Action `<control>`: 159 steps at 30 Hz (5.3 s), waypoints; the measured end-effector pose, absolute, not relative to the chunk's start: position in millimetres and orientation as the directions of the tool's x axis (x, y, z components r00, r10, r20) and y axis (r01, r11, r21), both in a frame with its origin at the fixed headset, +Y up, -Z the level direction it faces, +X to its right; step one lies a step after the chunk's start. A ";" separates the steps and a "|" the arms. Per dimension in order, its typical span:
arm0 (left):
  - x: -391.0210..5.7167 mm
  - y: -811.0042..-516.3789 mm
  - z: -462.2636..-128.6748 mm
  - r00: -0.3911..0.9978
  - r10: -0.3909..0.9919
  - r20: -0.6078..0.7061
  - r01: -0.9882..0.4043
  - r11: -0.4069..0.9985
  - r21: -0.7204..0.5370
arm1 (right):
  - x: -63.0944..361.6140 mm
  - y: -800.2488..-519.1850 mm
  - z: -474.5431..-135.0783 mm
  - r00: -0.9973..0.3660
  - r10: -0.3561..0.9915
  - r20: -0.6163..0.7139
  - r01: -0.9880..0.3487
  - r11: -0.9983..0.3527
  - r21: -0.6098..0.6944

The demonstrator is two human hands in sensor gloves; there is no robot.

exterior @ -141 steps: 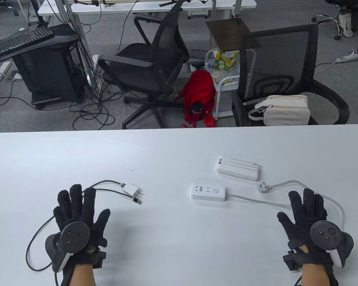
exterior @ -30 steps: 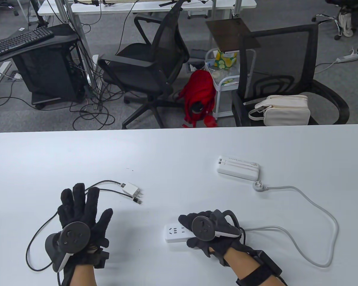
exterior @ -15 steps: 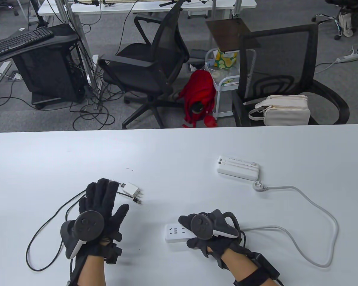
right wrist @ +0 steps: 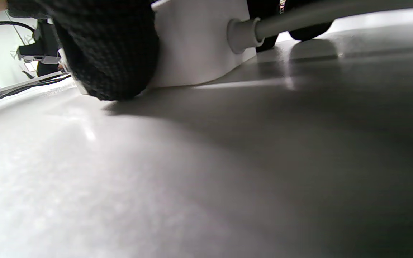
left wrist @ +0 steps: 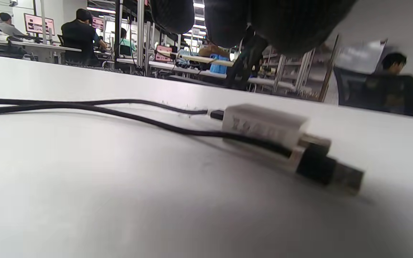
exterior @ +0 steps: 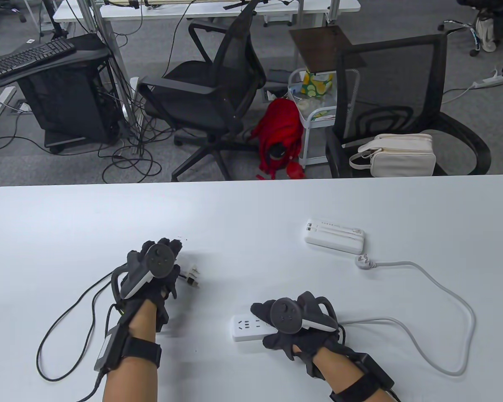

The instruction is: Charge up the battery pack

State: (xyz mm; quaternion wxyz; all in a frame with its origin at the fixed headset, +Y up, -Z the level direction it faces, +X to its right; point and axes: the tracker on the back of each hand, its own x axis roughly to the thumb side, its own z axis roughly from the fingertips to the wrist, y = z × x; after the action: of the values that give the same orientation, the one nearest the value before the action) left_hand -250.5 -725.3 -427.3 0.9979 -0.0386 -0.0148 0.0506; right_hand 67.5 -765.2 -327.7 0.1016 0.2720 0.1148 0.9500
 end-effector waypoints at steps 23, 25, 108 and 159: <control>-245.6 -762.2 -457.0 0.994 0.108 0.030 -0.096 0.955 -0.282 | 67.0 -764.6 -327.7 -0.832 0.252 0.495 -0.122 -0.952 0.280; -245.7 -761.4 -455.1 0.994 0.107 0.037 -0.093 0.957 -0.276 | 66.9 -764.6 -327.5 -0.832 0.252 0.495 -0.122 -0.952 0.280; -101.1 -693.8 -311.7 0.808 -0.032 0.588 0.029 0.999 0.015 | 66.4 -766.1 -326.4 -0.825 0.255 0.505 -0.104 -0.946 0.307; -125.7 -683.8 -318.8 0.862 0.137 0.489 -0.166 0.986 0.017 | 68.5 -767.5 -328.4 -0.812 0.287 0.509 -0.120 -0.935 0.335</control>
State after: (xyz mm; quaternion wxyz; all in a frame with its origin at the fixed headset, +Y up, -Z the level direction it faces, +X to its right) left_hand -125.7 -683.8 -318.8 0.9644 0.0290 -0.2510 0.0786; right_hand 68.5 -767.5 -328.4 0.1080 0.2873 0.1451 0.9406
